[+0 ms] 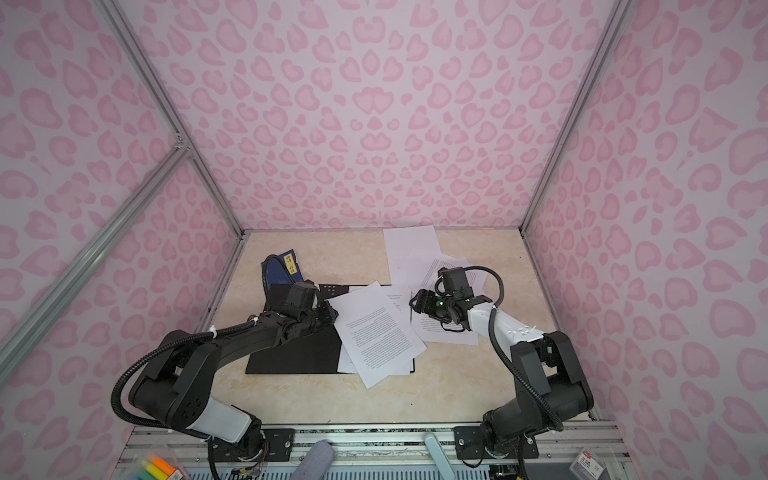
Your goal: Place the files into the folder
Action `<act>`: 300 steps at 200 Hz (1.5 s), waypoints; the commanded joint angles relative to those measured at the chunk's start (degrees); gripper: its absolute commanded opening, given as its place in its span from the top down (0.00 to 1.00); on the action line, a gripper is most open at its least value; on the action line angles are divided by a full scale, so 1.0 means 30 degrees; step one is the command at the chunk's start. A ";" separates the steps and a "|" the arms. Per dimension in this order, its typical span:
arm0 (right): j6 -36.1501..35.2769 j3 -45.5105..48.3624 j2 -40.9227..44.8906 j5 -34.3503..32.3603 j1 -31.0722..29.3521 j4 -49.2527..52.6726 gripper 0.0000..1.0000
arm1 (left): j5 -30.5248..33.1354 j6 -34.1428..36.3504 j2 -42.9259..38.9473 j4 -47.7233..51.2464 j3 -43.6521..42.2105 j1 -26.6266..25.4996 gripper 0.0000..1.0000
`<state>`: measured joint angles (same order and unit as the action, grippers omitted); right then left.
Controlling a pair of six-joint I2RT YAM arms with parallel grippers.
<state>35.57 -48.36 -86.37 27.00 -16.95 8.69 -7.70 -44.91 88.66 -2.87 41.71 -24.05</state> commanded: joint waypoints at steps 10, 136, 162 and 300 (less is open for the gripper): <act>-0.0443 -0.0186 0.0189 0.0214 0.0299 0.0045 0.23 | -0.0092 -0.0238 0.0135 0.0144 0.0512 0.0077 0.97; -0.0010 0.1371 0.0903 0.5492 0.3083 -0.9665 0.02 | -0.7416 0.4256 -0.2035 0.5554 0.9038 -0.1761 0.97; 0.1177 0.1843 0.1100 0.6157 0.3815 -1.2391 0.02 | -0.8067 0.4539 -0.2060 0.6281 1.1403 -0.2849 0.97; 0.9200 0.4572 -0.1259 0.7564 0.3744 -3.2641 0.03 | -0.7541 0.3045 -0.3621 0.6833 1.7106 -0.4930 0.97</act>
<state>61.12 -33.69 -89.82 48.25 -3.53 -79.92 -30.96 -34.74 78.81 17.98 92.01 -38.63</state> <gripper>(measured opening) 0.981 0.051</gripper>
